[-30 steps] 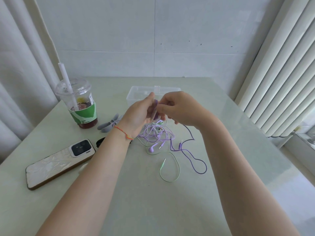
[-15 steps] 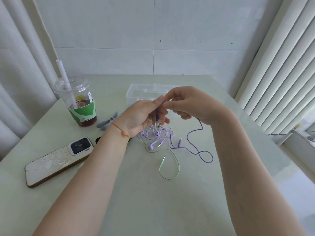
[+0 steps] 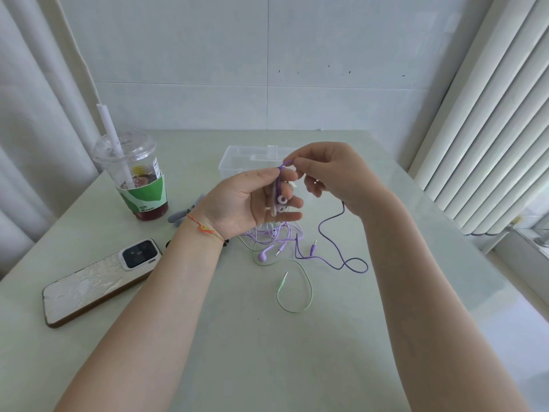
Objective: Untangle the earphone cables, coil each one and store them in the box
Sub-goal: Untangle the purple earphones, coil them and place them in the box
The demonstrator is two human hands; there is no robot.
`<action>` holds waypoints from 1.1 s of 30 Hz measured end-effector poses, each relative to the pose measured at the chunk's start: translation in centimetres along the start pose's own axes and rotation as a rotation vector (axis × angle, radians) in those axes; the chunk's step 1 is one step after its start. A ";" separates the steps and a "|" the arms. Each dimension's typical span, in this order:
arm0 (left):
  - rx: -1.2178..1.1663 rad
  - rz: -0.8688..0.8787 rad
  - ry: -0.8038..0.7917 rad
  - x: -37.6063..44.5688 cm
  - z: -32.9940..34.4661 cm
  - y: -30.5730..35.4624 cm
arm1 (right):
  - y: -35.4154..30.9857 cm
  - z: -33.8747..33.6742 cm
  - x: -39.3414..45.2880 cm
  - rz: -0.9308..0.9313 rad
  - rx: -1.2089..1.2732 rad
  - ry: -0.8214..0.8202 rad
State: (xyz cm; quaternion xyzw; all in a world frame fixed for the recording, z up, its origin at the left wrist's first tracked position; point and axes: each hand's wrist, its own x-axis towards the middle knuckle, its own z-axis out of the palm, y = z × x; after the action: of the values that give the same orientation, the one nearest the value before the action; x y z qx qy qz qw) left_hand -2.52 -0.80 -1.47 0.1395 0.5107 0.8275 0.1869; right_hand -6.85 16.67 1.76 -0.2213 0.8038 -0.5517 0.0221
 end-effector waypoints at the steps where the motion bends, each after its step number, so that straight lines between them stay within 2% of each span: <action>1: -0.019 0.013 -0.003 -0.1 0.1 0.2 | 0.0 0.1 0.1 0.000 -0.013 0.005; 6: -0.060 0.116 -0.077 -0.2 0.3 0.7 | 0.2 1.4 -0.1 0.045 -0.131 -0.011; 10: -0.190 0.158 0.090 0.4 0.2 0.8 | 0.0 2.1 -0.6 0.111 -0.232 -0.190; 13: -0.157 0.205 0.232 0.8 -0.4 0.6 | -0.1 2.5 -0.8 0.113 -0.311 -0.341; 16: -0.074 0.245 0.336 1.0 -0.8 0.3 | -0.2 2.9 -0.7 0.112 -0.382 -0.389; 20: -0.032 0.278 0.397 1.2 -0.9 0.1 | -0.4 3.1 -0.7 0.136 -0.471 -0.431; 27: 0.466 0.199 0.568 1.6 -1.9 -1.0 | -1.3 2.5 -0.7 0.041 -0.384 -0.253; 30: 0.498 0.074 0.445 1.6 -1.4 -1.1 | -1.4 2.3 -0.7 0.007 -0.347 -0.158; 33: 0.407 -0.027 0.295 1.5 -1.0 -1.0 | -1.1 1.8 -0.4 -0.011 -0.293 -0.025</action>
State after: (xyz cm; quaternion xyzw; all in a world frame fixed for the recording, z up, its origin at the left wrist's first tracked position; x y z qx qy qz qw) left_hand -4.14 -0.52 -2.70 0.0452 0.6904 0.7165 0.0892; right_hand -5.62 14.94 1.98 -0.2332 0.8743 -0.4256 -0.0035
